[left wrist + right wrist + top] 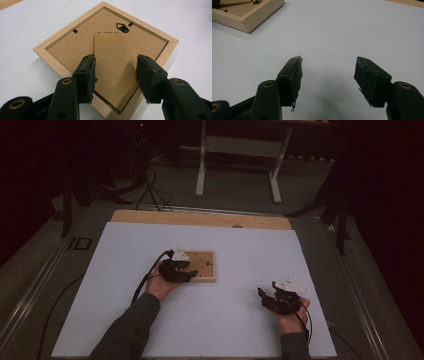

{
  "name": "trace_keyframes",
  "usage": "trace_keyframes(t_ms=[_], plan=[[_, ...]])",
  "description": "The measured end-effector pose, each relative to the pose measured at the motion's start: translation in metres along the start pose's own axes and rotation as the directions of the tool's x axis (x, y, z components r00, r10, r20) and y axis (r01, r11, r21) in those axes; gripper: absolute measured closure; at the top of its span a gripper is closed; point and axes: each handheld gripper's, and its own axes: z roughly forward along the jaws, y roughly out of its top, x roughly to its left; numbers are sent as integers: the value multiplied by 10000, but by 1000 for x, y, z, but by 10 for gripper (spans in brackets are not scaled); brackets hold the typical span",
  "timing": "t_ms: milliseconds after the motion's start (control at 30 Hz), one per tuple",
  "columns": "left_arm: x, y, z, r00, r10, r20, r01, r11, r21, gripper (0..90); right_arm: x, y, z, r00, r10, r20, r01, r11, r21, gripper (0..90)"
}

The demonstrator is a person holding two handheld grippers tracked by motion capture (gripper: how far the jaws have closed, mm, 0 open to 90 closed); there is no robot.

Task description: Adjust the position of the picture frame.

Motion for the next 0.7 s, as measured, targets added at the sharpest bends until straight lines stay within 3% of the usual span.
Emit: trace_keyframes(t_ms=[700], plan=[[-10, 1, -1, 9997, -23, -246, 28, 9998, 192, 505, 0, 0, 1, 10000, -26, -14, 26, 10000, 11, 384]])
